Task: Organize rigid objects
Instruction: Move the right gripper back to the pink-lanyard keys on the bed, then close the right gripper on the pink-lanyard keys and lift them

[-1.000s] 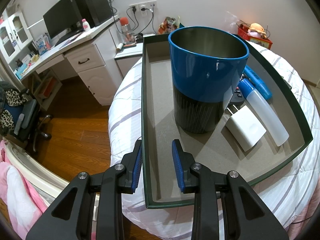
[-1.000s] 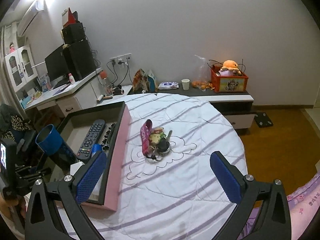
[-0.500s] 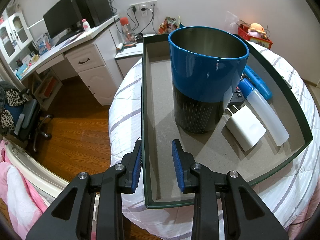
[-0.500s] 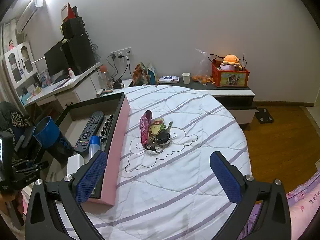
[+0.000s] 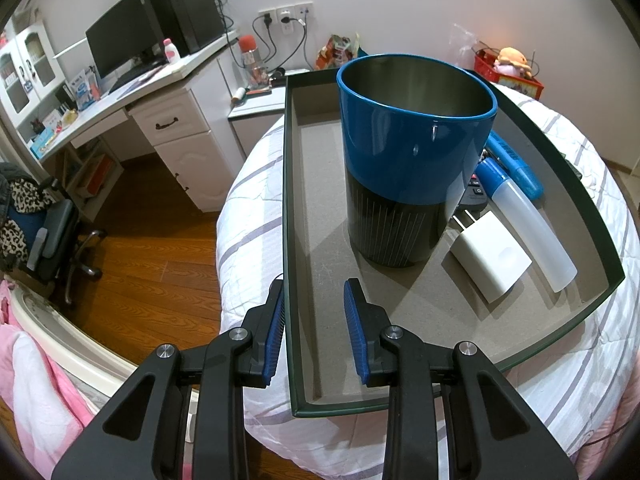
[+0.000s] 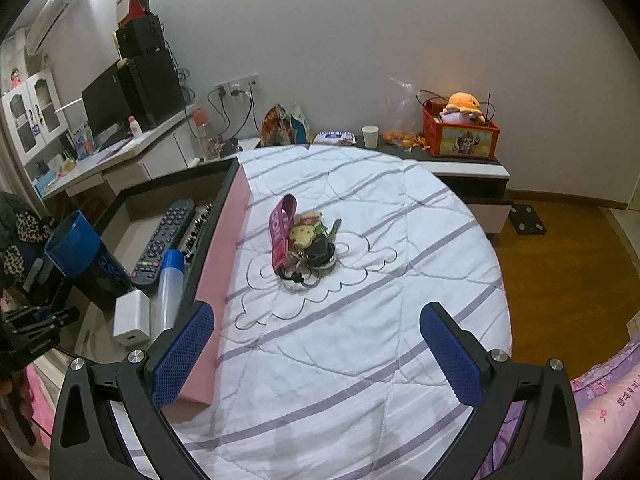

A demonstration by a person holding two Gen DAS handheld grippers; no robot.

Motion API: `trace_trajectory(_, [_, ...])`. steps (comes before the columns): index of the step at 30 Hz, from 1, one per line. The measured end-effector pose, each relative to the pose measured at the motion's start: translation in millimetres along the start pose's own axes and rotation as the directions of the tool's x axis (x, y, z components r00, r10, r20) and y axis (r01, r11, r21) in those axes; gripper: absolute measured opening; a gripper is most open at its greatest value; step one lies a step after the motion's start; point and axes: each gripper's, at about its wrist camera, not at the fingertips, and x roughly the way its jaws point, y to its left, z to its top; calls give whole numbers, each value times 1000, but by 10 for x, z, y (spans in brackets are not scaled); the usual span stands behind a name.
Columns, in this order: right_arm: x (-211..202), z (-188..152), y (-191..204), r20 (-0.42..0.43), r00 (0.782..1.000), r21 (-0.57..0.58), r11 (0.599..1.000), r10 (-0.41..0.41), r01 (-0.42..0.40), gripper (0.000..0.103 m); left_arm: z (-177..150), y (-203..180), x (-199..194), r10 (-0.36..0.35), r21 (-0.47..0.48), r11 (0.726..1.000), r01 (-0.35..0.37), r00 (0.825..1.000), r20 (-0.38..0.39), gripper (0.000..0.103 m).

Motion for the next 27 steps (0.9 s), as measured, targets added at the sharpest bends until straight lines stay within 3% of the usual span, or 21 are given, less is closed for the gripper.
trace_trajectory(10, [352, 15, 0, -72, 997, -72, 997, -20, 15, 103, 14, -2, -1, -4, 1, 1000, 4, 1000, 1, 29])
trace_trajectory(21, [899, 268, 111, -172, 985, -189, 981, 20, -53, 103, 26, 0, -12, -2, 5, 1000, 2, 1000, 2, 29])
trace_trajectory(27, [1087, 359, 69, -185, 982, -182, 981, 29, -64, 103, 27, -4, -10, -1, 5, 1000, 1, 1000, 2, 29])
